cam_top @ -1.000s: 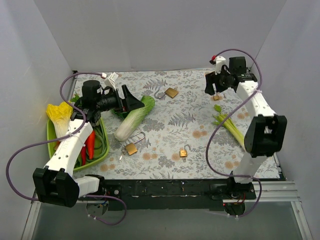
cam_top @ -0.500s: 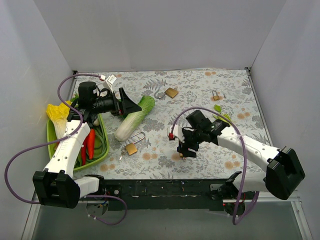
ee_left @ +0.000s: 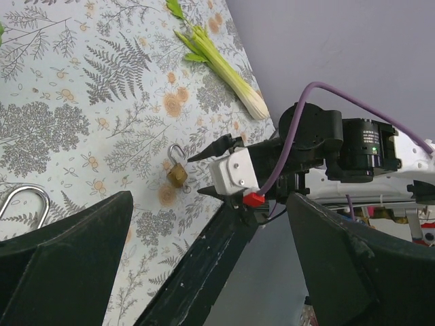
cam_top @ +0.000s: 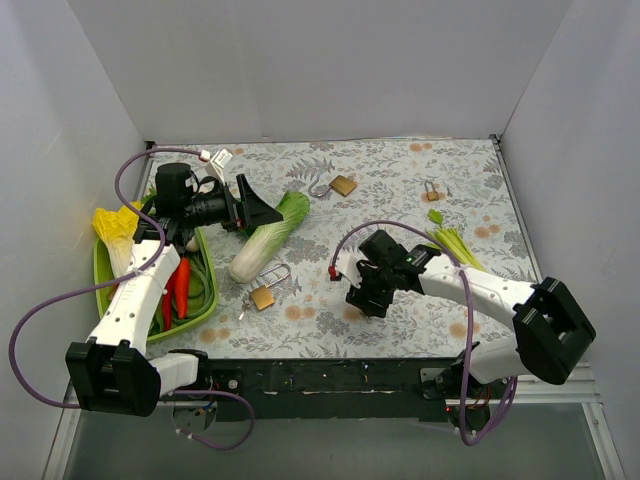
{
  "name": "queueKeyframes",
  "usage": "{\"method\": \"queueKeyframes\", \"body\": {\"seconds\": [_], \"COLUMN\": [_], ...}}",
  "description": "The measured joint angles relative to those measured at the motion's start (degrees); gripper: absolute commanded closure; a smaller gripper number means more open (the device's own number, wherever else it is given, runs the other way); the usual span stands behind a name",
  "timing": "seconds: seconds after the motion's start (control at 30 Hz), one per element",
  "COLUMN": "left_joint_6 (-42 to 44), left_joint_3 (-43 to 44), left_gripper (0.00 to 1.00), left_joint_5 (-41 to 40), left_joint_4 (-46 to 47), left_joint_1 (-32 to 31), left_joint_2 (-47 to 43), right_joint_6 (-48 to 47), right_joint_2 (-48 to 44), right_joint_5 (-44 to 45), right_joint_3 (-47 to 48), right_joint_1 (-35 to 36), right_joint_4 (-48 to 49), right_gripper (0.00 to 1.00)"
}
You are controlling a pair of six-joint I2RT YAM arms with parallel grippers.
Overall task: Lock with the key
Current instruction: Pick up the lock from the center of the board.
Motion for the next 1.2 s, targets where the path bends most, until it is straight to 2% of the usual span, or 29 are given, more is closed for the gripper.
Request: {"method": "queueKeyframes", "body": {"seconds": [0.3, 0.47, 0.5, 0.53, 0.63, 0.9, 1.2], "left_joint_6": [-4.15, -5.38, -5.51, -5.62, -5.70, -6.01, -6.34], "left_joint_3": [-0.66, -0.66, -0.66, -0.66, -1.18, -2.80, -3.19], "left_gripper": [0.02, 0.02, 0.02, 0.02, 0.02, 0.02, 0.02], "left_joint_5": [-1.16, -2.49, -2.80, -3.06, -4.09, -5.68, -6.49], "left_joint_4": [1.66, 2.49, 2.56, 2.56, 2.91, 3.02, 4.02], "left_joint_1": [0.37, 0.42, 0.42, 0.42, 0.52, 0.72, 0.76], "left_joint_2": [0.00, 0.00, 0.00, 0.00, -0.26, -0.63, -1.03], "right_joint_6": [28.02, 38.01, 38.93, 40.02, 42.91, 46.10, 47.06], "right_joint_2": [0.55, 4.74, 5.27, 5.75, 5.84, 4.42, 8.55], "right_joint_5": [5.31, 8.13, 8.41, 8.72, 9.05, 8.94, 9.57], "right_joint_3": [4.15, 6.60, 6.62, 6.58, 5.88, 0.00, 0.74], "right_joint_1": [-0.44, -0.74, -0.81, -0.81, -0.90, -1.14, -1.18], "right_joint_4": [-0.50, -0.85, -0.83, -0.98, -0.79, 1.29, 2.29], "right_gripper": [0.34, 0.31, 0.29, 0.20, 0.16, 0.21, 0.23]}}
